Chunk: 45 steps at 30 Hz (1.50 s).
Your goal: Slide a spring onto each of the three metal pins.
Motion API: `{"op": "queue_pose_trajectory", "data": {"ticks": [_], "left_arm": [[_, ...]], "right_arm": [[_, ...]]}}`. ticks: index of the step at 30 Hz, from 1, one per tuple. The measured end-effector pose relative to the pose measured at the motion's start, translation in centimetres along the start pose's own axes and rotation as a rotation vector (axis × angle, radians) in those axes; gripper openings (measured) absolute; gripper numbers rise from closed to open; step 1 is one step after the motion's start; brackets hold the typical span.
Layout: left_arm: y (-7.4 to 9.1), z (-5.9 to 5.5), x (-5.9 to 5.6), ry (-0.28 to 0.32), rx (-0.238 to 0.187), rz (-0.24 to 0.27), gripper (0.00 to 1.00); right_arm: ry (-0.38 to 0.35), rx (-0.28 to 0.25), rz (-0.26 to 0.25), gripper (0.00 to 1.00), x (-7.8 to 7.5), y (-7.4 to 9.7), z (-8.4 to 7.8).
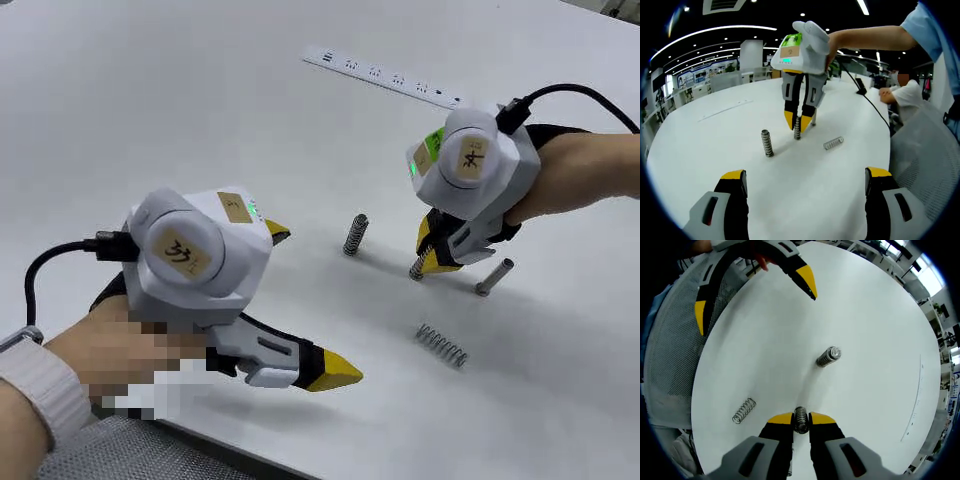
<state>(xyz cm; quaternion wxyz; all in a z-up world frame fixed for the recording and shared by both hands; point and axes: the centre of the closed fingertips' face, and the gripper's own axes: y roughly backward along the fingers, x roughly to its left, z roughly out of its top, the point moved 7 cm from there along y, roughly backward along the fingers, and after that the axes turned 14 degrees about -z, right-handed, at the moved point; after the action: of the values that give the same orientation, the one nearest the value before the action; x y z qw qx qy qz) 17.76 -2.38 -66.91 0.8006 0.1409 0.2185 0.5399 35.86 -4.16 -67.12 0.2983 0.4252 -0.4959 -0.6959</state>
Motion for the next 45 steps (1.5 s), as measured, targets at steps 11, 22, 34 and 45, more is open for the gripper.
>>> {"op": "queue_pose_trajectory", "data": {"ticks": [11, 22, 34, 45], "left_arm": [[0.0, -0.1, 0.0, 0.001, 0.006, -0.006, 1.00], [-0.1, -0.3, -0.1, -0.002, 0.008, -0.015, 1.00], [-0.2, -0.3, -0.4, -0.007, 0.016, -0.023, 1.00], [-0.3, -0.1, -0.5, -0.012, 0.012, -0.026, 1.00]], "right_arm": [[-0.022, -0.003, 0.003, 0.13, 0.2, -0.3, -0.1], [-0.003, -0.035, 0.000, 0.29, 0.4, -0.2, -0.1], [-0.065, -0.187, -0.068, 0.75, 0.3, 0.8, 0.0], [-0.147, -0.287, -0.151, 0.99, 0.5, 2.0, -0.6]]}}
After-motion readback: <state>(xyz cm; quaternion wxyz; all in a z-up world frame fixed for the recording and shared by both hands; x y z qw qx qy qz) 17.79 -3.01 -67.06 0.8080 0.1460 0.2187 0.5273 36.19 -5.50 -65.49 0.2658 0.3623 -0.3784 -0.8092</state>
